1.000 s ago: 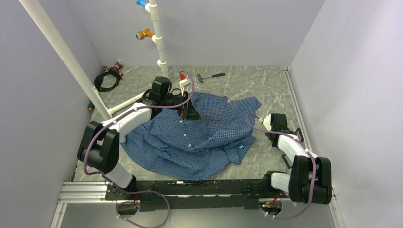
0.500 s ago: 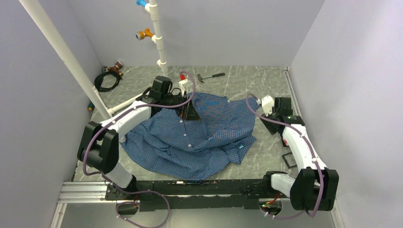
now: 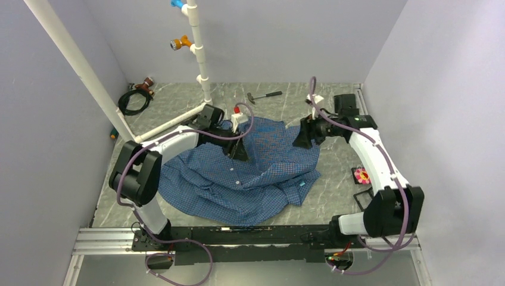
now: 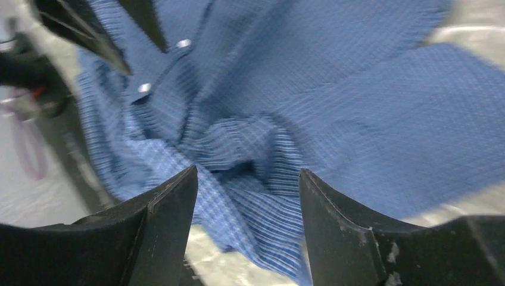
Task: Remove the brooch from the garment
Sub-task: Place the brooch in the brooch box, then remove the brooch from the clothes.
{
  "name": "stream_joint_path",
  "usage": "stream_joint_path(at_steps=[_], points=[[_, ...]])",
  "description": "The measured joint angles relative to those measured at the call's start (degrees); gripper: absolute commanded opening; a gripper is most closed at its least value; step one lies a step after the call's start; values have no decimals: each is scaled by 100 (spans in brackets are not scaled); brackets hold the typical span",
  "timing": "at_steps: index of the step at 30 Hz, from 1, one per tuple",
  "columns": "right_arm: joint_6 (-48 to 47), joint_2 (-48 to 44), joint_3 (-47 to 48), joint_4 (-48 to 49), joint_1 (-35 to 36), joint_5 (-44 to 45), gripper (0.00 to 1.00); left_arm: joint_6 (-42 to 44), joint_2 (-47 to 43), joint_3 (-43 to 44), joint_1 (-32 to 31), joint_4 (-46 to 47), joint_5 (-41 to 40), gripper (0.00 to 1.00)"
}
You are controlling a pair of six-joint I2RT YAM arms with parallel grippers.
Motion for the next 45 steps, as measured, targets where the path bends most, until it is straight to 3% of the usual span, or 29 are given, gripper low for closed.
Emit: stream_joint_path(at_steps=[4, 11, 15, 19, 25, 31, 33, 35, 36, 40, 45], points=[[387, 442, -190, -46, 400, -828, 58, 278, 2, -39, -387, 28, 142, 36], [754, 879, -750, -175, 673, -1593, 33, 704, 83, -44, -1233, 20, 155, 27], [868, 1182, -1062, -323, 730, -1482, 24, 831, 293, -61, -1486, 22, 90, 28], [973, 1624, -1067, -476, 743, -1303, 13, 940, 520, -142, -1696, -24, -219, 40], [1067, 2328, -1060, -743, 745, -1023, 14, 946, 632, -343, -1768, 26, -597, 66], [1217, 2358, -1062, -844, 855, -927, 33, 538, 168, -964, -1062, 573, -461, 72], [1239, 2358, -1062, -852, 890, -885, 34, 472, 44, -922, -874, 721, -457, 75], [1250, 2358, -1062, -857, 920, -879, 34, 391, 22, -833, -837, 844, -417, 88], [1255, 2358, -1062, -859, 931, -885, 35, 365, 22, -798, -850, 916, -398, 90], [1252, 2264, -1075, -866, 942, -918, 37, 181, 39, -774, -935, 1126, -319, 74], [1257, 1915, -1082, -885, 942, -962, 36, -275, 140, -863, -1051, 1766, 243, 71]])
